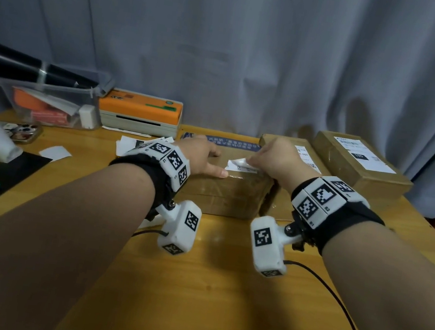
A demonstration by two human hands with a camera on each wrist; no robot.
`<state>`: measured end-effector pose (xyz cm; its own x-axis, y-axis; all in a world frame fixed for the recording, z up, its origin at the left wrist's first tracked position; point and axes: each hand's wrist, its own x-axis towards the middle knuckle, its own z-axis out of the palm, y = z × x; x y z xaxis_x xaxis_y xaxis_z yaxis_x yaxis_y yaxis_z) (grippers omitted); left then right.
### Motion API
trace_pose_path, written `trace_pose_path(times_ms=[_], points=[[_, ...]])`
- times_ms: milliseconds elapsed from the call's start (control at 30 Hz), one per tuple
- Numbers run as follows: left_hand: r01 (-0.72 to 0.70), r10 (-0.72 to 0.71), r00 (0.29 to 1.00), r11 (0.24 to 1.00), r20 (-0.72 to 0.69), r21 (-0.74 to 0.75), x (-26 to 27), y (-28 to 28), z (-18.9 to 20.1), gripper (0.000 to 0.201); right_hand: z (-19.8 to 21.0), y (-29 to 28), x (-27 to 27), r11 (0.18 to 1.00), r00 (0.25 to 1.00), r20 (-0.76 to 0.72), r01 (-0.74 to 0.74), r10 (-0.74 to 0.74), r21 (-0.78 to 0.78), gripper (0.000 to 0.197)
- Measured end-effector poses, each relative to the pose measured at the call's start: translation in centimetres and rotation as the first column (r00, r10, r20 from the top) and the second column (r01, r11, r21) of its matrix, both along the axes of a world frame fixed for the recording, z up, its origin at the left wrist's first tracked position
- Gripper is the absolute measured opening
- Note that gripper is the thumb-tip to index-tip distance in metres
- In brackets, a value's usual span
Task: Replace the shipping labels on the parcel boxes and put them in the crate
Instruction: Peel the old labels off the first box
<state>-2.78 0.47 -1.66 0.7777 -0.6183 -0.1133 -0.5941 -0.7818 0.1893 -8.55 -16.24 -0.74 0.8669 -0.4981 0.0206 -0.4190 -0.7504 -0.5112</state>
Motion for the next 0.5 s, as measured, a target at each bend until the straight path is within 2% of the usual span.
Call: trace_pose_path(times_ms=[200,367,433,500], points=[[-0.006,0.006,1.0,1.0,-0.008,-0.016,-0.1,0.1,-0.4,0.072,0.2,0.0,0.9,0.991,0.998,-0.003,0.067,-0.068,-0.117,0.03],[-0.009,0.009,1.0,1.0,-0.021,-0.009,-0.1,0.2,-0.4,0.072,0.9,0.4,1.4,0.983,0.998,-0.053,0.022,-0.032,-0.182,0.031],[-0.009,0.008,0.999,1.0,-0.032,-0.024,-0.1,0.2,-0.5,0.071,1.2,0.5,1.1,0.989,1.0,-0.014,0.01,-0.013,-0.149,0.03],[-0.005,0.004,0.999,0.999,-0.036,-0.032,-0.2,0.3,-0.5,0.07,1.6,0.6,0.7,0.999,0.996,0.093,0.013,-0.009,-0.046,0.028]])
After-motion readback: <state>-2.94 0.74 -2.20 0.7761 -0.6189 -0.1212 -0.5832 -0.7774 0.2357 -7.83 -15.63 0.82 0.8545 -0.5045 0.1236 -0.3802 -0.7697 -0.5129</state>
